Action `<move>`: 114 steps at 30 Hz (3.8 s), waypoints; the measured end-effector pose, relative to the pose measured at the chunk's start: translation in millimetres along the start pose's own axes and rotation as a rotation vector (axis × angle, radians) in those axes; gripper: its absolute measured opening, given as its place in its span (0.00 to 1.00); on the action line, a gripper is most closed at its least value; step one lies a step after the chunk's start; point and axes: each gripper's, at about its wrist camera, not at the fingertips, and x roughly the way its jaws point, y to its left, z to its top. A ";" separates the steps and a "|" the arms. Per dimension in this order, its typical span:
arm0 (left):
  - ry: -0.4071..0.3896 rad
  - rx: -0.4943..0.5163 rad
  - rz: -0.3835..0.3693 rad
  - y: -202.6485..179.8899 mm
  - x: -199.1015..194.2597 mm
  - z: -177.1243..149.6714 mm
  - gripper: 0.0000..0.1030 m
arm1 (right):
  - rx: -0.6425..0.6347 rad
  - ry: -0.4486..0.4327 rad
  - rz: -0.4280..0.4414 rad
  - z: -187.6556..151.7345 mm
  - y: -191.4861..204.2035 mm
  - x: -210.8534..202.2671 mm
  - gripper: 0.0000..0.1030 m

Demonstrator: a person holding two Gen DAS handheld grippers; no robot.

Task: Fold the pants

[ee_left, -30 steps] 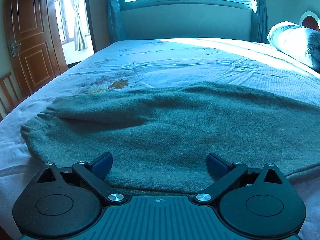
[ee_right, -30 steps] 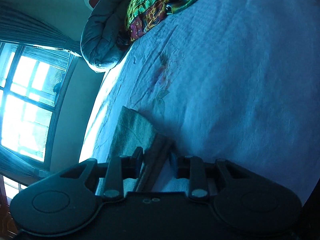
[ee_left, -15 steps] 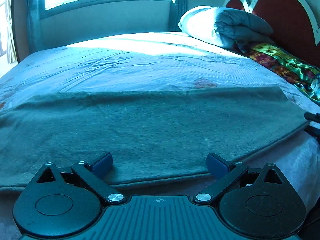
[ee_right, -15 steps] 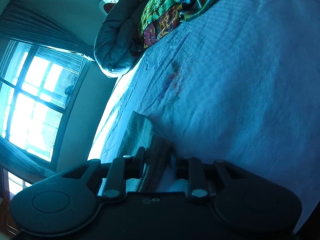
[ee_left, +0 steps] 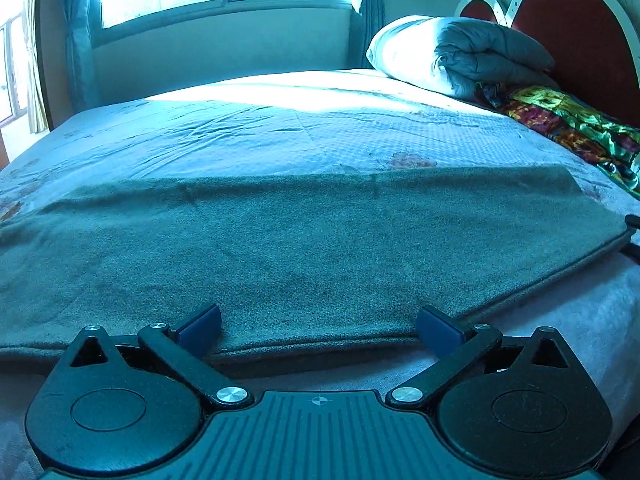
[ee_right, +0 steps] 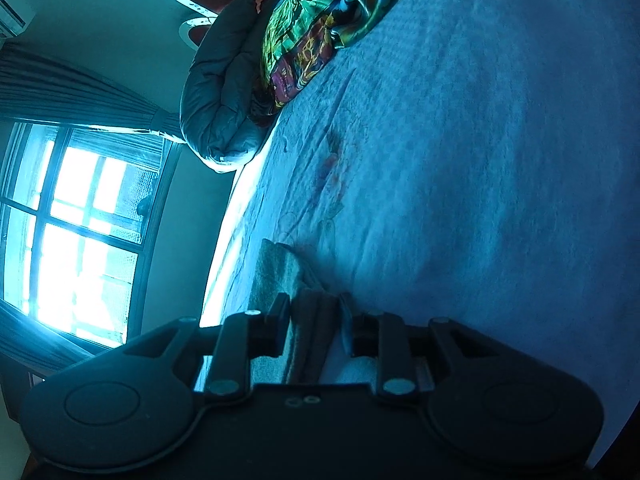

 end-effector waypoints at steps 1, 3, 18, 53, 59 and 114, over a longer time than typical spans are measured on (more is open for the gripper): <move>-0.002 0.000 0.002 -0.1 -0.1 -0.6 1.00 | -0.010 0.006 -0.004 -0.5 1.6 1.2 0.20; -0.006 -0.027 -0.002 2.6 -2.7 1.8 1.00 | -0.030 0.013 0.004 -1.9 7.0 2.8 0.23; 0.005 -0.020 0.018 1.7 2.6 0.6 1.00 | -0.118 0.039 -0.051 -10.8 15.2 13.9 0.21; -0.045 -0.152 0.137 148.9 -62.4 -22.2 1.00 | -0.620 0.075 0.098 -116.7 182.4 15.1 0.08; -0.068 -0.255 0.289 252.4 -102.3 -58.5 1.00 | -0.779 0.248 0.209 -261.9 237.1 44.8 0.08; -0.100 -0.431 0.045 272.4 -68.1 -49.1 0.88 | -0.671 0.372 0.109 -240.3 185.4 62.8 0.46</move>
